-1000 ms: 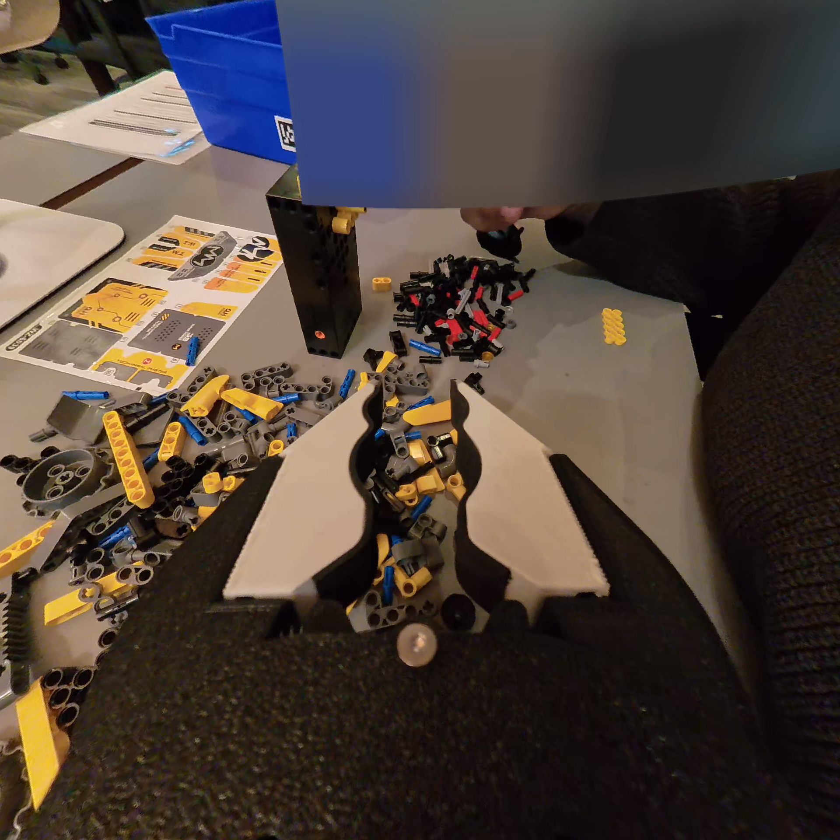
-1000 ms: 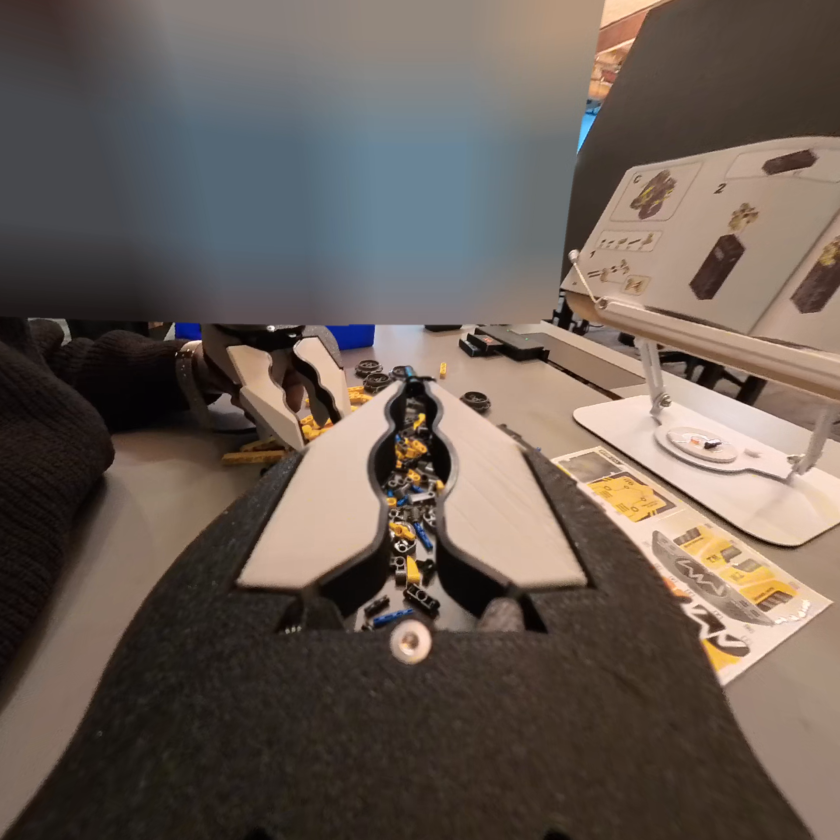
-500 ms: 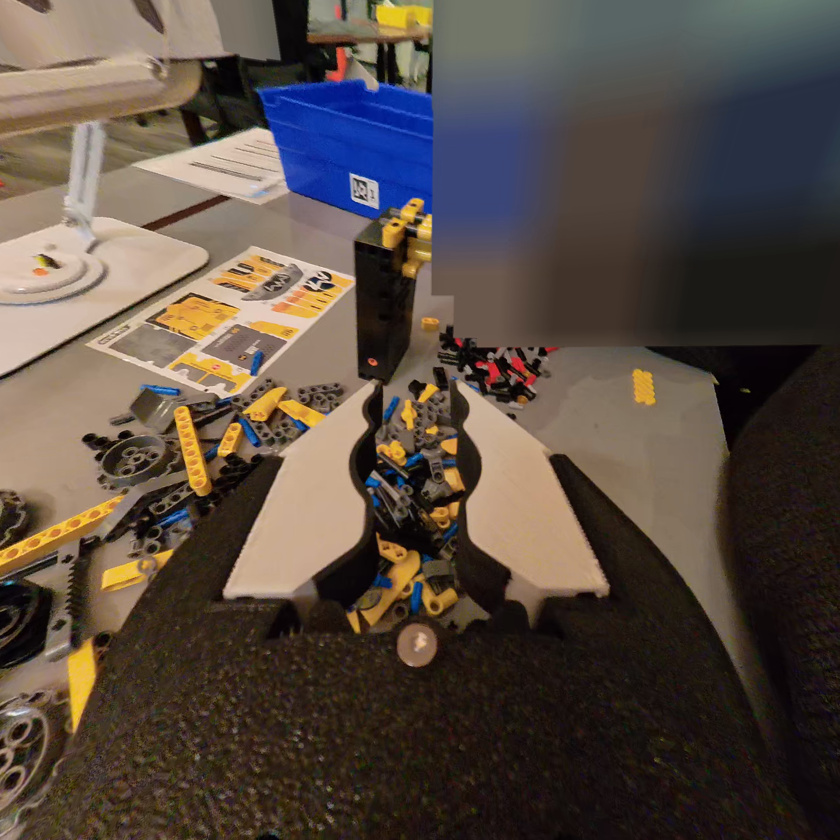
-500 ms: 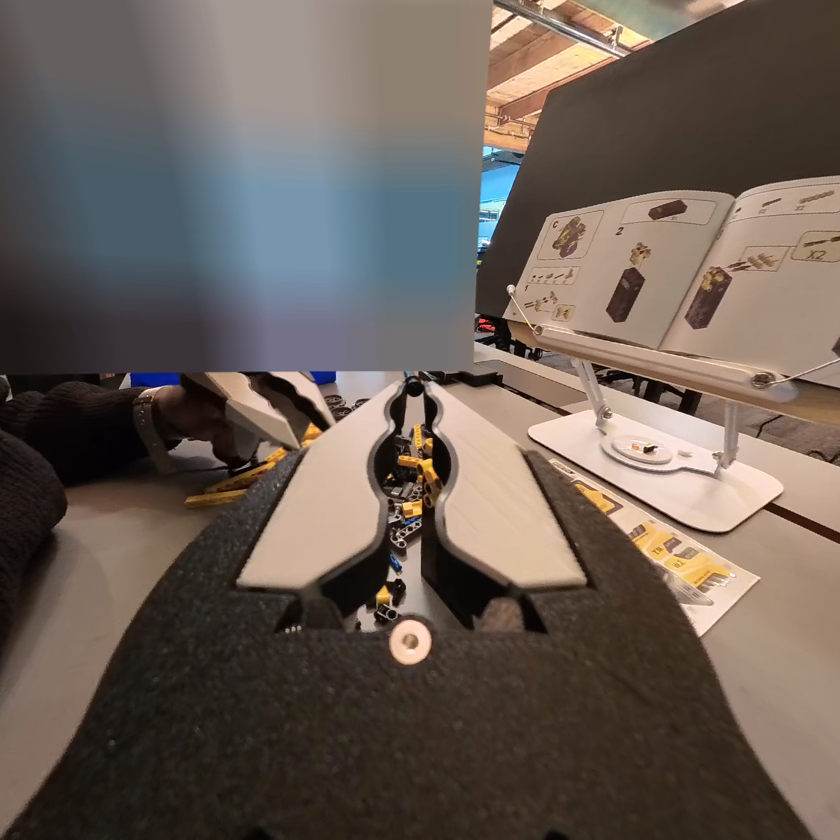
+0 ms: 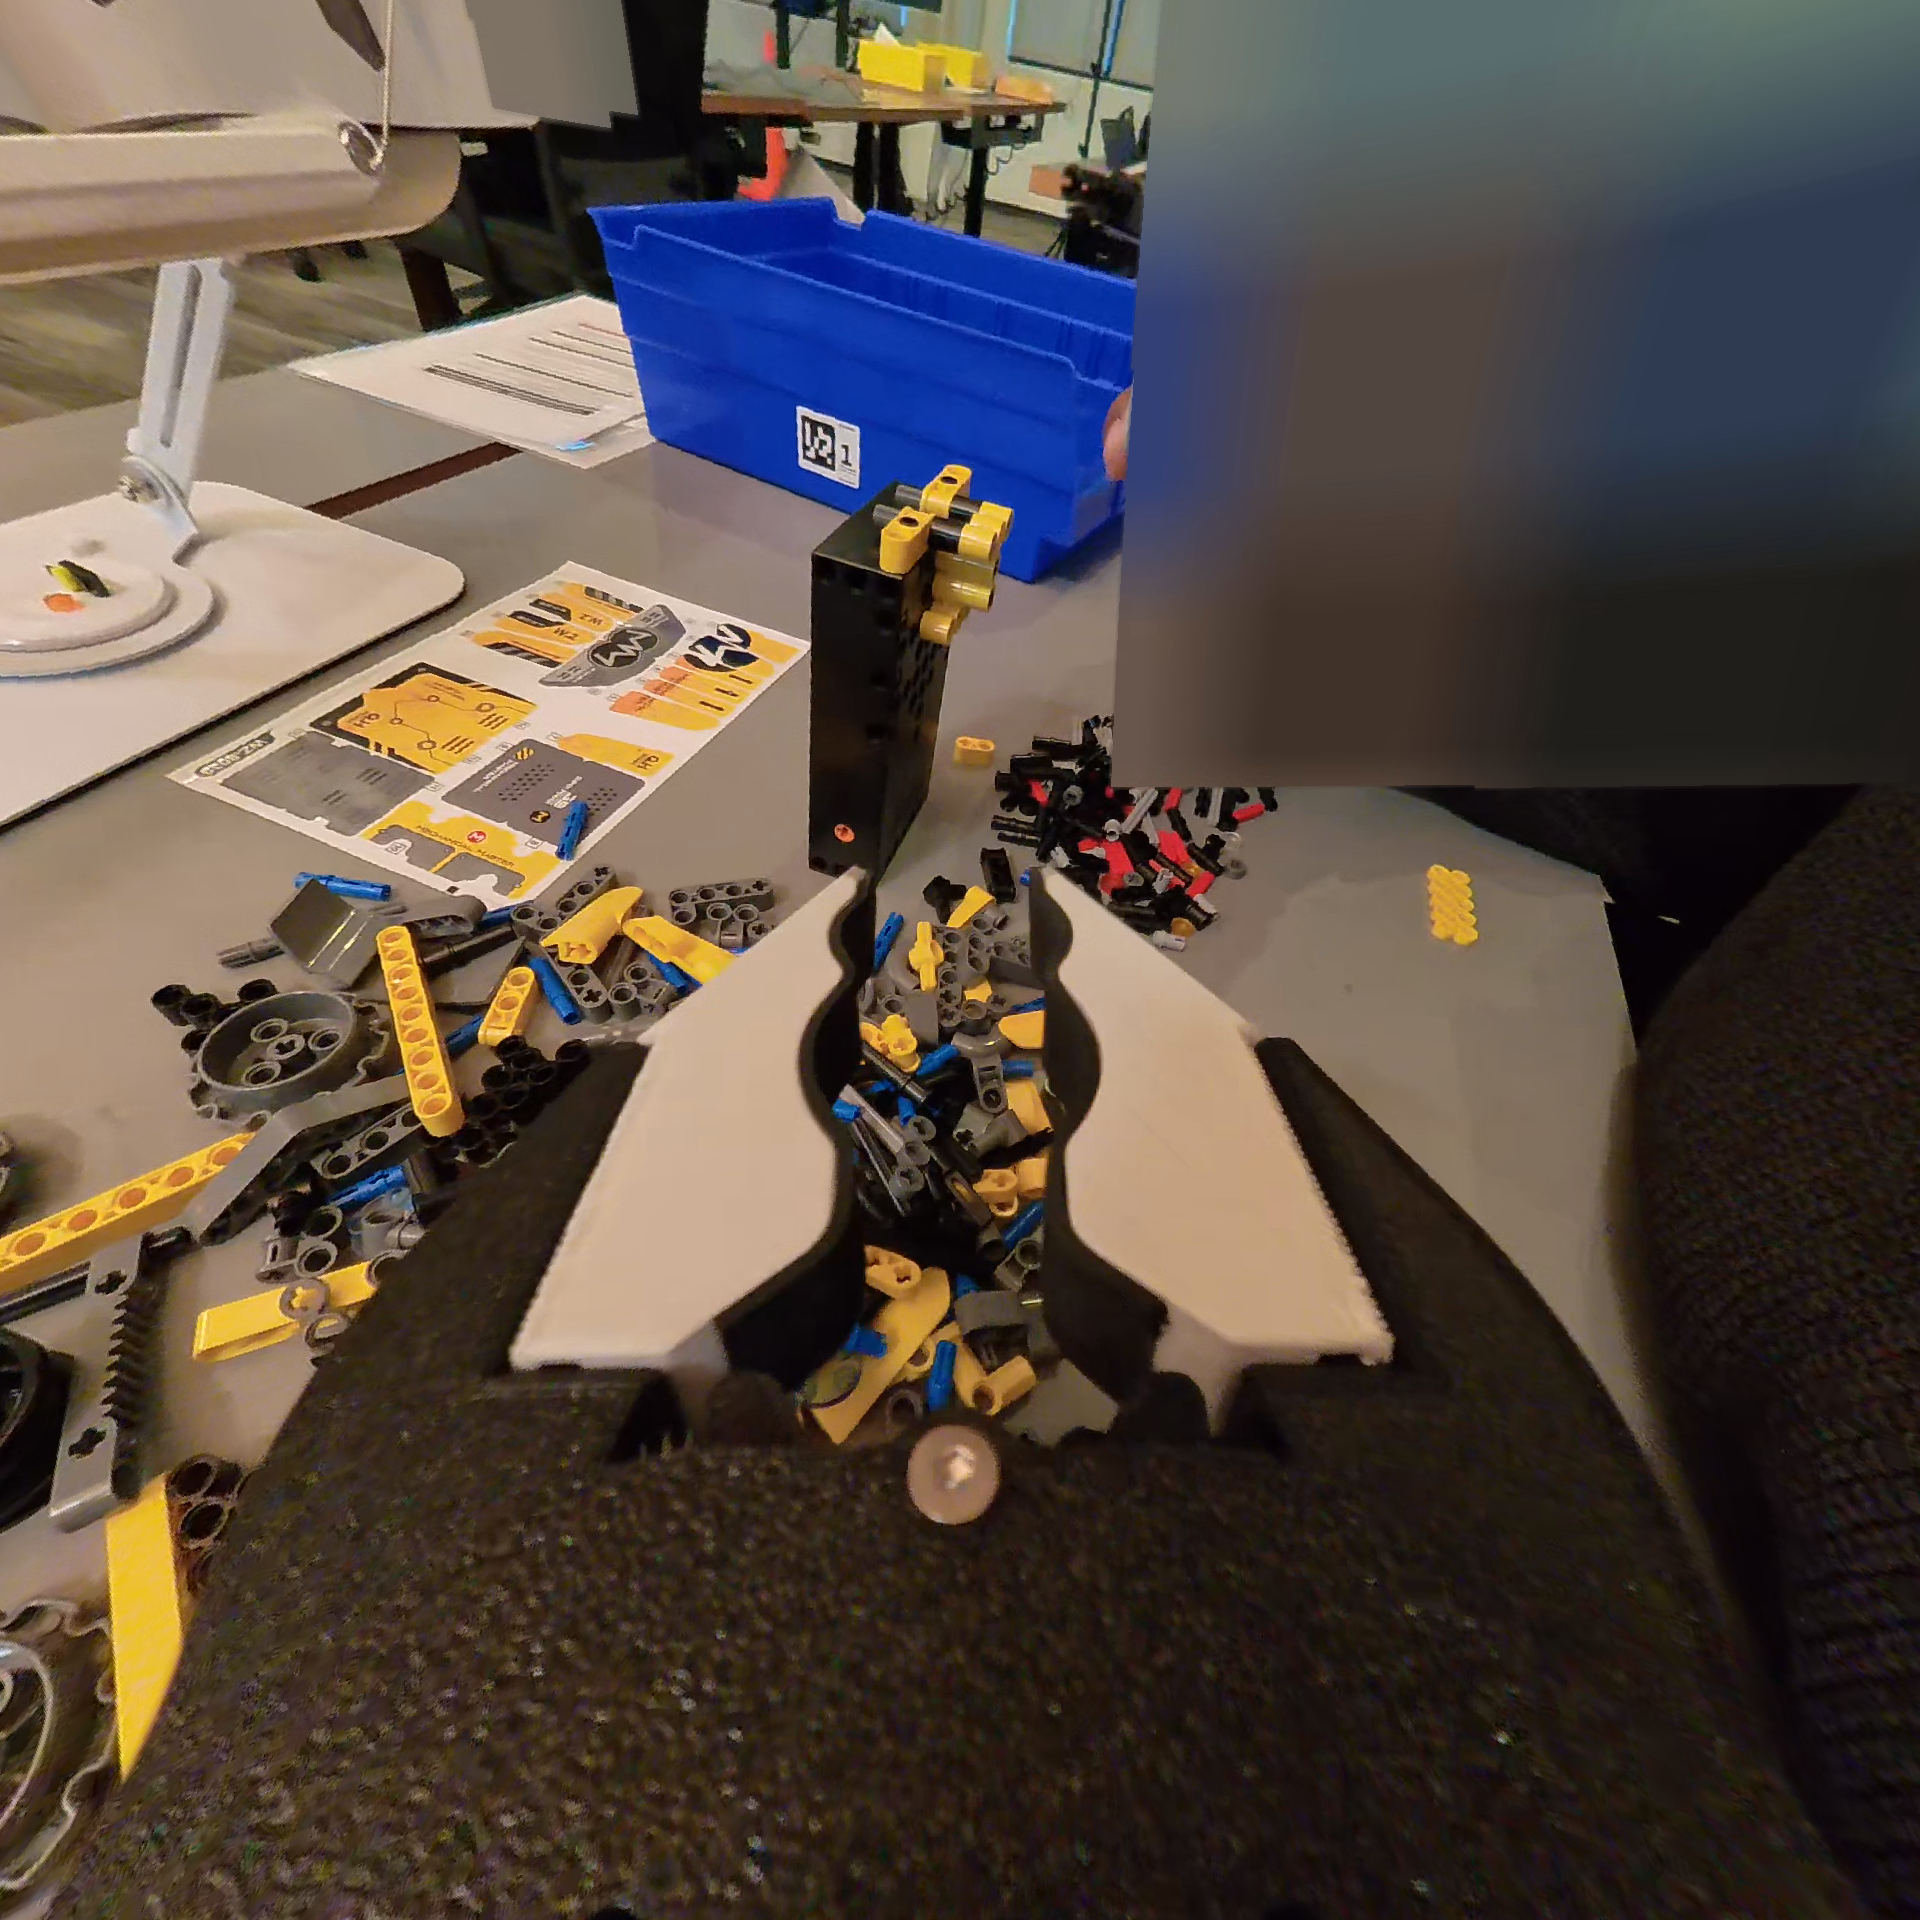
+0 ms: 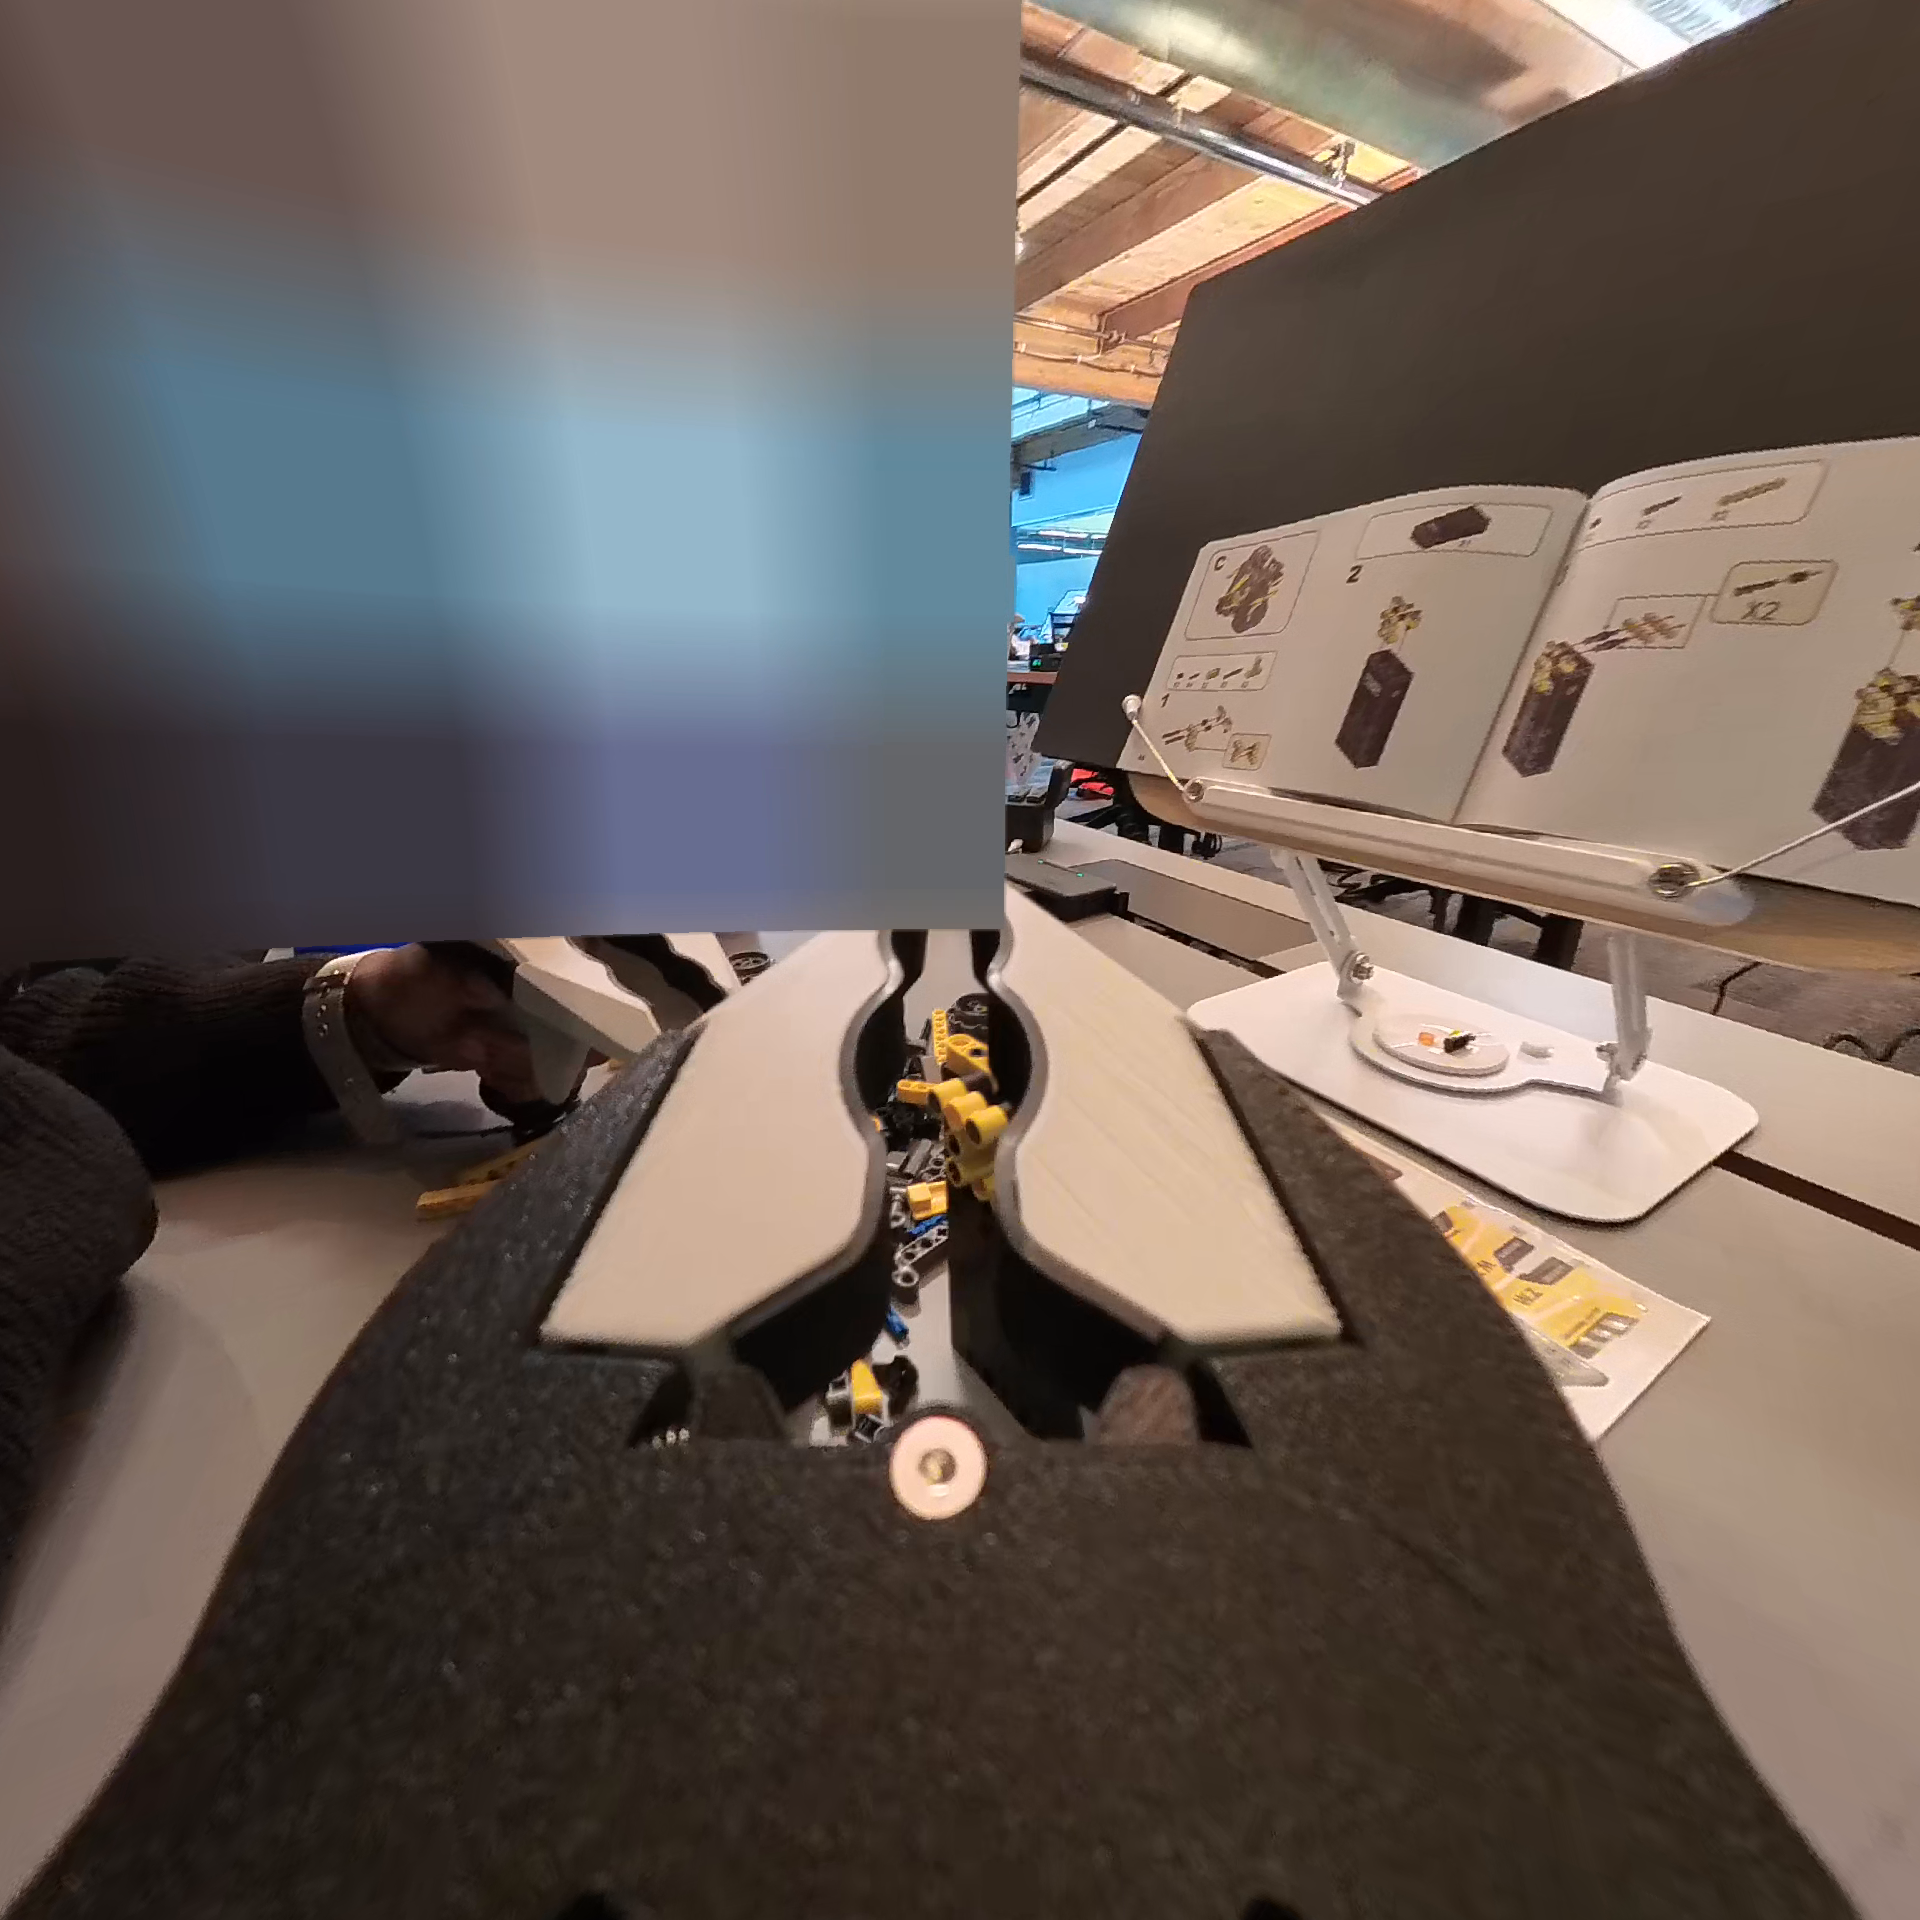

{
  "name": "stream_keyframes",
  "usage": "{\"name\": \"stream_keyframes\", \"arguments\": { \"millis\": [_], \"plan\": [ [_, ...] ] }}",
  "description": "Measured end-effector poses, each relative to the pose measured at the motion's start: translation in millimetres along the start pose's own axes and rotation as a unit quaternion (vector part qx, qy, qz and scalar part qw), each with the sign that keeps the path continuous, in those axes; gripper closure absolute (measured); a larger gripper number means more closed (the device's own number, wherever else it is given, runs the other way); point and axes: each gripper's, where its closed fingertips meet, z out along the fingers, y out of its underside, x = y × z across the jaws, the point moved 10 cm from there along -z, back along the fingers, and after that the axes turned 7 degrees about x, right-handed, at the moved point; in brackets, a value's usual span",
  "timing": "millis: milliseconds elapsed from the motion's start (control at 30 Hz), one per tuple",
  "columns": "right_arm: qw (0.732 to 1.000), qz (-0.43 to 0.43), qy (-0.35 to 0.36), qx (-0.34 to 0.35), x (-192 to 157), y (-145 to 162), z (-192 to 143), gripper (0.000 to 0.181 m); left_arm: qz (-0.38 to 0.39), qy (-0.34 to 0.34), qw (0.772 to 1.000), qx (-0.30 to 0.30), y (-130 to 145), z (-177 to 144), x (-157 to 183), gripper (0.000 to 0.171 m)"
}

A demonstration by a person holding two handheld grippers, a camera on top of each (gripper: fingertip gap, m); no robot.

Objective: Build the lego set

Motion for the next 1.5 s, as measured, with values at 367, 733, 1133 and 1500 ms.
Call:
{"name": "stream_keyframes", "arguments": {
  "millis": [367,733,1133,1500],
  "plan": [
    [0.998,-0.006,0.047,0.032,11,-8,-9,0.176,-0.081,-0.023,0.993,0.088,-15,-20,-19,0.143],
    [0.996,-0.004,0.088,0.032,23,-8,-16,0.176,-0.129,-0.028,0.981,0.145,-21,-33,-30,0.143],
    [0.995,-0.010,0.093,0.021,22,-4,-13,0.176,-0.096,-0.077,0.982,0.141,-23,-38,-34,0.143],
    [0.995,-0.014,0.098,0.018,23,-3,-12,0.176,-0.022,-0.147,0.974,0.174,-30,-51,-34,0.146]
  ]
}}
